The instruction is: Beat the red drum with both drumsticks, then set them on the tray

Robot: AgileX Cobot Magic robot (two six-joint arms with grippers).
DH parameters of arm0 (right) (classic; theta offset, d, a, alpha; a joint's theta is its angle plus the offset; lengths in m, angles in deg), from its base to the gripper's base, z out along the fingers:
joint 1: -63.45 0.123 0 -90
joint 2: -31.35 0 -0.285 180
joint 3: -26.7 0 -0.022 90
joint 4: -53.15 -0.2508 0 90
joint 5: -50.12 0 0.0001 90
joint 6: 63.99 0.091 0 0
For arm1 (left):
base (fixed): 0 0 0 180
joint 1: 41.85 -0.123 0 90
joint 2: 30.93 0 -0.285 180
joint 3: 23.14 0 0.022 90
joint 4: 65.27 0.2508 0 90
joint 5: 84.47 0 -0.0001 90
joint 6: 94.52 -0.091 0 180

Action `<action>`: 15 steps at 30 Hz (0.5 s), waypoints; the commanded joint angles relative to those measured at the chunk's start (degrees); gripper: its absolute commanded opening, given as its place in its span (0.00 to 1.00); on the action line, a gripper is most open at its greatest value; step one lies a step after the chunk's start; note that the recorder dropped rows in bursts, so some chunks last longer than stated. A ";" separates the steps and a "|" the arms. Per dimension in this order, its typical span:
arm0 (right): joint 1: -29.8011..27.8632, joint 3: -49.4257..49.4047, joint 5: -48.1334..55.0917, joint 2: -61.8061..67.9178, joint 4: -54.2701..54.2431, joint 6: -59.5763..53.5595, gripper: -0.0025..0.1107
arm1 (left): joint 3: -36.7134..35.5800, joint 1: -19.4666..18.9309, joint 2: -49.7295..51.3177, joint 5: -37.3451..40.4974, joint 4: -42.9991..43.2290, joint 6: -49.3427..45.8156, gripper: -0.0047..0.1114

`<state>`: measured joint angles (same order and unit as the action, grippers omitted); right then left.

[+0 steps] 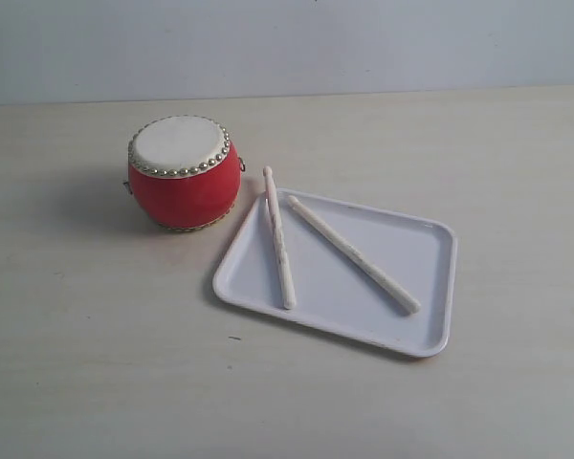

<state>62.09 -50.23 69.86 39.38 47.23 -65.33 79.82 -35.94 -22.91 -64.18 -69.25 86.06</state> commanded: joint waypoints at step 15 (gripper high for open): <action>0.71 -0.29 0.25 -0.24 -0.22 -0.33 0.02 | -0.18 -0.20 -0.23 0.04 -0.40 -0.19 0.04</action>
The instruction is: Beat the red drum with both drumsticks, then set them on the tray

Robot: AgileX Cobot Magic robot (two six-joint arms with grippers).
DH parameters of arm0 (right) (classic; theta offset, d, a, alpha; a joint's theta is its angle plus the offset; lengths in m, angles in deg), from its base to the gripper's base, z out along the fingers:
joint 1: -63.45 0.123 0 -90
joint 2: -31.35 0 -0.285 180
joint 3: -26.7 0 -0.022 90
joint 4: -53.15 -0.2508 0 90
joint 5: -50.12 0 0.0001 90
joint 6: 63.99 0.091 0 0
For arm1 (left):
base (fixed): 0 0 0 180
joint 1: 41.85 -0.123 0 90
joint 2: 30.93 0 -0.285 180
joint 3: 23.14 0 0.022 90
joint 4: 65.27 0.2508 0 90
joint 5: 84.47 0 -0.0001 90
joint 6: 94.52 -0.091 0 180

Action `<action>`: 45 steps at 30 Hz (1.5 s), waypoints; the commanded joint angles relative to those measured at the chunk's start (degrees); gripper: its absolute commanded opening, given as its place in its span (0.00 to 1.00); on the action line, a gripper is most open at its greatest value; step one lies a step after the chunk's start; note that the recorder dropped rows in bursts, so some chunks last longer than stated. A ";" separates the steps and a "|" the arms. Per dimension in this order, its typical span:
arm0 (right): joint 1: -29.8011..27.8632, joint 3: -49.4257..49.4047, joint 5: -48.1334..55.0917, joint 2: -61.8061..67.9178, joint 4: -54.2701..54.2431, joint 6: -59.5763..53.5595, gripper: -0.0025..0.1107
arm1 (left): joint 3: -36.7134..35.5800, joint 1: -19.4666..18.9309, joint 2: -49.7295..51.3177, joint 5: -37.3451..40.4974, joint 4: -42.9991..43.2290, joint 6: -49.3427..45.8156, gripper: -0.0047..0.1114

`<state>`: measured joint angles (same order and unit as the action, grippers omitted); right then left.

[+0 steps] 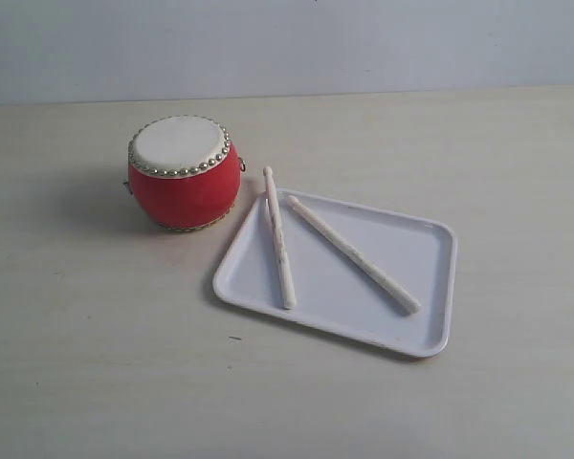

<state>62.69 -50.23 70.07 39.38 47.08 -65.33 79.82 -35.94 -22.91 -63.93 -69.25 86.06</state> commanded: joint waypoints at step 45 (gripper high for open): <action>2.12 -0.29 0.04 -0.24 -0.08 0.53 0.02 | -0.18 -0.20 -0.23 -0.21 -0.40 -0.19 0.04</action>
